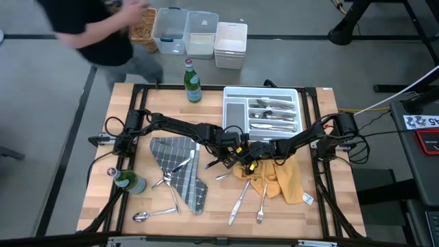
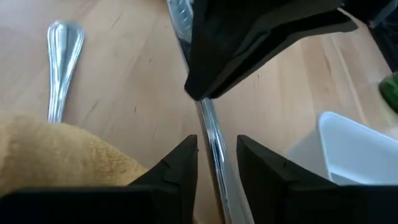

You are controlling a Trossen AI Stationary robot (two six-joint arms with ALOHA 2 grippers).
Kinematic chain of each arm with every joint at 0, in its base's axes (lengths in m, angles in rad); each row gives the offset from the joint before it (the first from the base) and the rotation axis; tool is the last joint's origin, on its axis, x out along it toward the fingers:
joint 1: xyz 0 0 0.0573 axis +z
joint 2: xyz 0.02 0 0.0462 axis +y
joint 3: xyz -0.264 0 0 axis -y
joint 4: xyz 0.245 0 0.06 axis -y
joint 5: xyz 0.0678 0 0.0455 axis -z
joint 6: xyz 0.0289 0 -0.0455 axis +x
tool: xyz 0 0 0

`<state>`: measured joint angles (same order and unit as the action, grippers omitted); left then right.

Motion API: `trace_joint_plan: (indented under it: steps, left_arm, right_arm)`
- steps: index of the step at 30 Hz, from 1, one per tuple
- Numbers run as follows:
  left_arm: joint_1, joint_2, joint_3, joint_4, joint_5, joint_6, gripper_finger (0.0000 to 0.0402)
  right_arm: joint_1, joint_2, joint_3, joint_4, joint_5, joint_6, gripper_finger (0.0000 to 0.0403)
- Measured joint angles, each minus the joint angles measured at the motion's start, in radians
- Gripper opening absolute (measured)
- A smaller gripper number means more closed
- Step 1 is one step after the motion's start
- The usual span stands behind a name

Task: Sort silverware
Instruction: Put the silver knife into the cutlery tray

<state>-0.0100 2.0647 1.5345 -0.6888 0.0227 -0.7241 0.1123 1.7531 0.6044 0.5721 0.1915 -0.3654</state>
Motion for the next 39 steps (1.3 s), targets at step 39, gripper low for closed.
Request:
trace_joint_plan:
  steps: [39]
  left_arm:
    - [-0.016, 0.000, -0.003, 0.096, 0.044, -0.049, 0.0043]
  right_arm:
    - [0.000, -0.002, 0.000, -0.053, 0.085, -0.086, 0.0115]
